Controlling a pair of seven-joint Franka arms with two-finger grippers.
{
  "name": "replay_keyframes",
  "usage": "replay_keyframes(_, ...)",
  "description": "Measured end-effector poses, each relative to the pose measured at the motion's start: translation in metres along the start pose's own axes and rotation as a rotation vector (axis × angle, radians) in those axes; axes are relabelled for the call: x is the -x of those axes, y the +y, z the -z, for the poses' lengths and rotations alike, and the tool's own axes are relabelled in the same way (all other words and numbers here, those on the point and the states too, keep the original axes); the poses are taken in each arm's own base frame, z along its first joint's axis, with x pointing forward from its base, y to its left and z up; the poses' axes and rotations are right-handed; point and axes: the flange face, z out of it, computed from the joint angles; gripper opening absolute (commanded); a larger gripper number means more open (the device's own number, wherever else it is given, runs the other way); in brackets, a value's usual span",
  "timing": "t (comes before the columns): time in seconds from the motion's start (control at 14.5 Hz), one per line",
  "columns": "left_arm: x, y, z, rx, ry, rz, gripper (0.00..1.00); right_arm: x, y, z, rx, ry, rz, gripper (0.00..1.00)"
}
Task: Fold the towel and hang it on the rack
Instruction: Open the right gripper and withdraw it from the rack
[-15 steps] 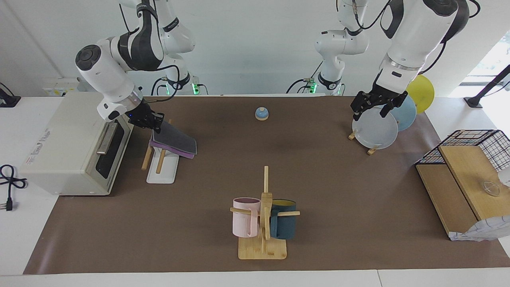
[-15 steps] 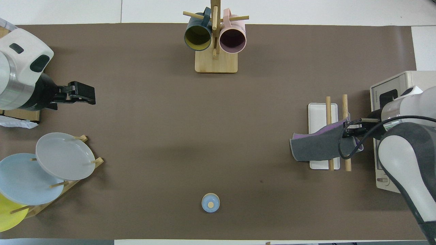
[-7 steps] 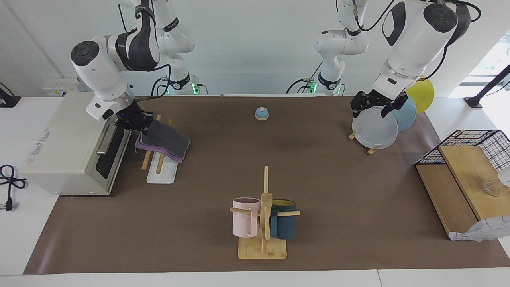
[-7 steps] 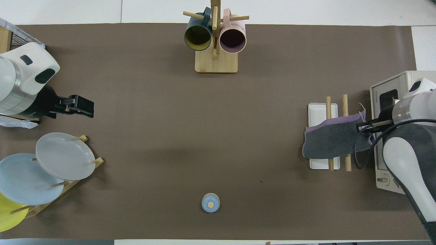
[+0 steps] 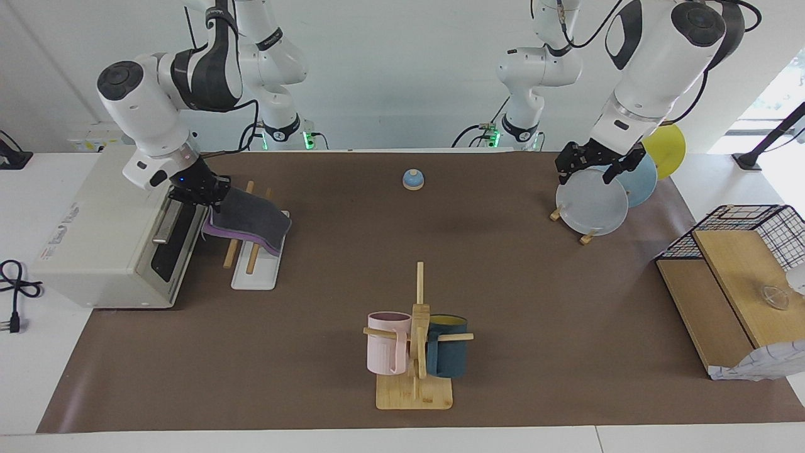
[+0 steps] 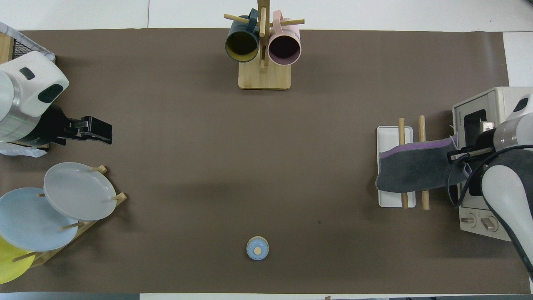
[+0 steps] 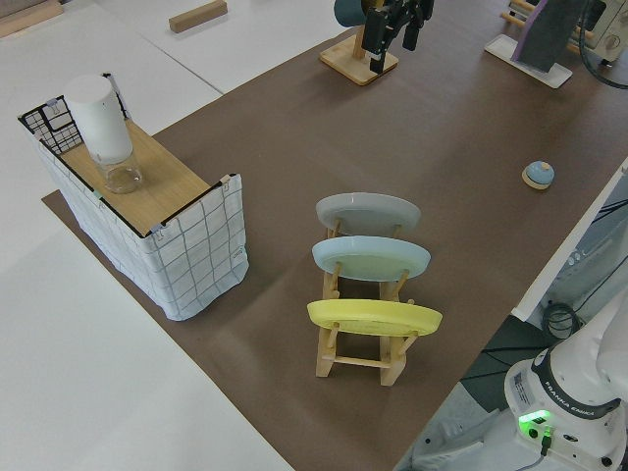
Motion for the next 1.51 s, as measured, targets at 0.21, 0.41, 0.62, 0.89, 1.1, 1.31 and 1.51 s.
replay_keyframes(0.21, 0.001, -0.001, 0.002, 0.0, 0.004, 0.001, 1.0, 0.001, 0.001, 0.0, 0.0, -0.001, -0.002, 0.0)
replay_keyframes(0.41, 0.001, -0.001, 0.002, 0.0, 0.004, 0.001, 1.0, 0.0, 0.001, 0.0, 0.0, -0.001, 0.0, 0.0)
replay_keyframes(0.62, 0.001, -0.001, 0.002, 0.0, 0.004, 0.001, 1.0, 0.0, 0.0, 0.0, 0.0, -0.001, -0.004, 0.35)
replay_keyframes(0.89, 0.001, -0.003, 0.002, 0.001, 0.004, 0.005, 1.0, 0.0, -0.001, 0.0, 0.0, -0.001, -0.003, 1.0)
replay_keyframes(1.1, 0.0, -0.01, 0.002, 0.001, 0.004, 0.018, 1.0, -0.002, -0.002, 0.003, 0.002, 0.006, 0.0, 1.0)
replay_keyframes(1.31, 0.0, -0.01, 0.002, 0.002, 0.004, 0.019, 1.0, -0.006, -0.003, 0.02, 0.008, 0.026, 0.003, 1.0)
replay_keyframes(1.51, -0.001, -0.014, 0.002, 0.002, 0.005, 0.023, 1.0, -0.008, -0.005, 0.049, 0.006, 0.018, -0.007, 1.0)
